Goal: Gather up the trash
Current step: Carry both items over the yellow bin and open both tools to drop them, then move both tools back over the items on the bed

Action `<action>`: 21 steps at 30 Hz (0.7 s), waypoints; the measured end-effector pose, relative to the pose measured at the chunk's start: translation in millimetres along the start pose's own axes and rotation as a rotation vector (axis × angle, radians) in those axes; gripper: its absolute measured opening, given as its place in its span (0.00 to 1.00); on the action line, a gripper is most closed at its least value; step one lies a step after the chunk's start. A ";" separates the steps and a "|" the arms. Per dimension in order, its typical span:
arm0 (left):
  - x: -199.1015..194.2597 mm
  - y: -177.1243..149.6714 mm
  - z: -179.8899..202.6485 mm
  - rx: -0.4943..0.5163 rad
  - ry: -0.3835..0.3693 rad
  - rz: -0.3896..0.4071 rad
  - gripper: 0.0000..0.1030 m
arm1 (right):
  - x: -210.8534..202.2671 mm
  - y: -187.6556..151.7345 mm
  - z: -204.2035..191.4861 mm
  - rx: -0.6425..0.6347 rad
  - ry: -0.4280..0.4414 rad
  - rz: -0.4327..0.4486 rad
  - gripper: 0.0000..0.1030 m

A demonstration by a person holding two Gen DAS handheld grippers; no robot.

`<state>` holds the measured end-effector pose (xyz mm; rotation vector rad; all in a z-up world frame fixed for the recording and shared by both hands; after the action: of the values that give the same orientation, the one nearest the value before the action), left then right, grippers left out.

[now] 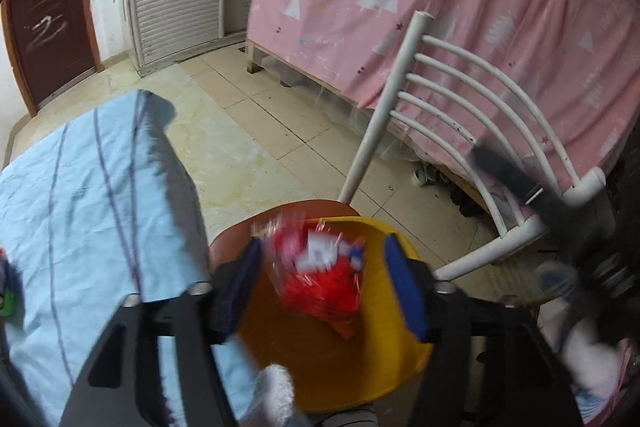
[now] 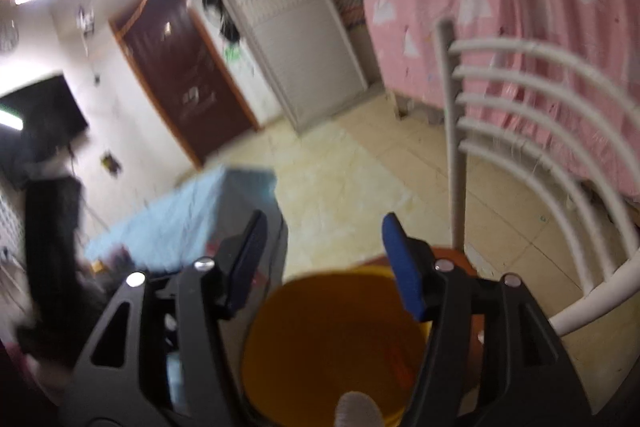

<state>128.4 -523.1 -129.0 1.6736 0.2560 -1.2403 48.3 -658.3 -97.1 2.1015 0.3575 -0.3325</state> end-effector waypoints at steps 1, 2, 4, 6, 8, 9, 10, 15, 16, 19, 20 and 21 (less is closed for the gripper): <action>4.3 -0.1 1.8 0.000 -0.002 -0.004 0.66 | -5.4 6.2 -3.0 0.003 0.011 0.025 0.59; 7.1 -0.5 5.4 0.002 0.002 -0.004 0.68 | -9.2 9.8 -6.4 0.000 0.019 0.042 0.60; 3.5 -0.5 8.3 0.006 0.013 0.008 0.69 | -16.4 17.0 -13.9 -0.016 0.027 0.071 0.62; -8.3 -0.1 5.1 -0.001 0.014 0.031 0.69 | -18.1 22.8 -20.3 -0.026 0.047 0.089 0.64; -17.8 3.4 1.6 -0.025 0.010 0.055 0.70 | -19.1 26.3 -24.6 -0.044 0.061 0.093 0.66; -21.9 4.3 -1.9 -0.036 0.006 0.064 0.70 | -17.3 26.3 -34.1 -0.063 0.064 0.091 0.67; -29.2 4.2 -6.1 -0.046 0.008 0.079 0.70 | -16.4 26.3 -38.0 -0.075 0.068 0.091 0.68; -69.6 -5.5 -40.5 -0.090 0.028 0.138 0.73 | -8.9 25.0 -79.3 -0.164 0.106 0.091 0.75; -79.0 -10.1 -49.8 -0.103 0.033 0.150 0.74 | -7.2 23.4 -90.4 -0.184 0.124 0.089 0.79; -102.8 -24.8 -76.2 -0.108 0.095 0.178 0.75 | -0.7 16.0 -118.9 -0.232 0.159 0.077 0.83; -112.1 -29.5 -86.0 -0.104 0.121 0.191 0.76 | 2.6 13.0 -126.6 -0.250 0.166 0.069 0.85; -120.9 -32.5 -95.5 -0.102 0.143 0.203 0.76 | 6.6 8.9 -138.8 -0.276 0.169 0.061 0.85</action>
<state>110.0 -387.2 -51.5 1.6576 0.2261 -0.9449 70.9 -543.9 -20.9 1.8685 0.4132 -0.0641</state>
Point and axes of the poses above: each gripper's, at about its wrist camera, not at the fingertips, and x roughly the way its jaws point, z to its right, y to its top, the point moved 8 cm from there along x, roughly the way its jaws point, and after that the axes turned 12 degrees about y, right-handed, at the moved point
